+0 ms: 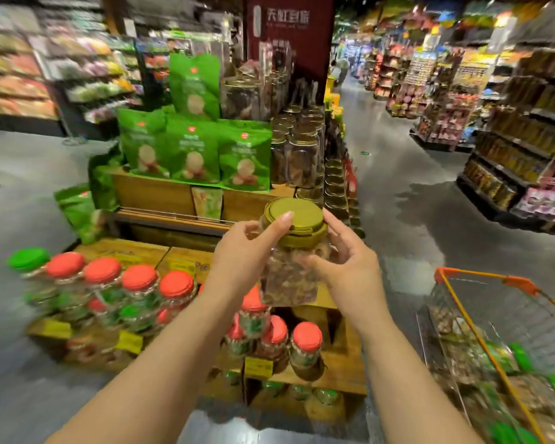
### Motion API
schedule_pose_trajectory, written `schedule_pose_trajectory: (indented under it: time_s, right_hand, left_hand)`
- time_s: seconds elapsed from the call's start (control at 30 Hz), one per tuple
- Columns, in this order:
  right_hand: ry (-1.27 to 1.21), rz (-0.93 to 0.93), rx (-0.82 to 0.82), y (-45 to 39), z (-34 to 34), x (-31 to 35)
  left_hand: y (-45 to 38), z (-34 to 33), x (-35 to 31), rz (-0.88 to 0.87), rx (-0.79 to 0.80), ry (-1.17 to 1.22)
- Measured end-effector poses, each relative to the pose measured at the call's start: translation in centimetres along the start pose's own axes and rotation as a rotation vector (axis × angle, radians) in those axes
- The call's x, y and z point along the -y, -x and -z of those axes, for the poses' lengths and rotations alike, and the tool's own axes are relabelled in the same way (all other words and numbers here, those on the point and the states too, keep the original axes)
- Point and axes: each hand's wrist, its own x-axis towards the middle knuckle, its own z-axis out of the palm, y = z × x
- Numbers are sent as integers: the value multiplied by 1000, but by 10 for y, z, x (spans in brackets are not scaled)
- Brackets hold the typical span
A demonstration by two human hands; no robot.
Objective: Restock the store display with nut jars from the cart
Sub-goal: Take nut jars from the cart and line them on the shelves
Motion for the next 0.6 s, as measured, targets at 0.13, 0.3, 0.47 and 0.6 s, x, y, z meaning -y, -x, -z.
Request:
schedule_pose_trajectory:
  time_s: [0.13, 0.3, 0.47, 0.6]
  right_hand:
    - [-16, -39, 25, 17, -93, 16]
    - [-49, -35, 106, 31, -190, 26]
    - [-102, -80, 172, 32, -268, 38]
    - [-169, -122, 220, 21, -323, 40]
  left_hand:
    - [-1, 93, 20, 12, -24, -23]
    - [-3, 190, 52, 5, -70, -75]
    - [-13, 269, 72, 35, -70, -80]
    - [-35, 319, 86, 5, -68, -118]
